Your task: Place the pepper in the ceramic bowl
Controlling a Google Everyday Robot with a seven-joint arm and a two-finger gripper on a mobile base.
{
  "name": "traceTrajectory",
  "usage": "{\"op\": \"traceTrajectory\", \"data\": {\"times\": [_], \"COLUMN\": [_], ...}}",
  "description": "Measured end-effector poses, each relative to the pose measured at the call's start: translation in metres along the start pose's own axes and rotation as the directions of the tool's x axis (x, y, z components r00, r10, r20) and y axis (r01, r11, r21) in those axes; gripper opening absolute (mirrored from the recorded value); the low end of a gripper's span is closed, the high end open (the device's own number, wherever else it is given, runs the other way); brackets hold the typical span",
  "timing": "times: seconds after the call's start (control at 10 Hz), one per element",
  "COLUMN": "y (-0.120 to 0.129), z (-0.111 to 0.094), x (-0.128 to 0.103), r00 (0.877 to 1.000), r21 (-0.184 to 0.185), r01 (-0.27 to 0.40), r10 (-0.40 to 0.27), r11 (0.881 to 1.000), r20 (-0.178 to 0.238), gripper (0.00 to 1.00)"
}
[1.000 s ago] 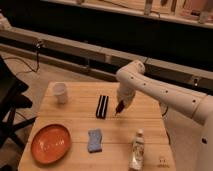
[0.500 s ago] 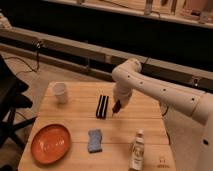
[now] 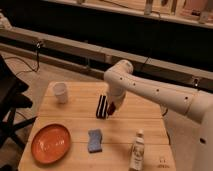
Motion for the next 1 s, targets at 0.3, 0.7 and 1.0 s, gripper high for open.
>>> {"op": "traceTrajectory", "data": {"times": [0.3,0.7,1.0], "y": [-0.015,-0.025,-0.036], "z": [0.004,0.000,-0.002], "x": [-0.020,-0.033,-0.048], "r00": [0.999,0.997,0.993], "r21": [0.012,0.017,0.031], "r01": [0.044,0.076,0.115], "r10": [-0.044,-0.076,-0.115], "r11": [0.999,0.997,0.993], "r20": [-0.009,-0.006,-0.006], "gripper": [0.00,0.00,0.00]}}
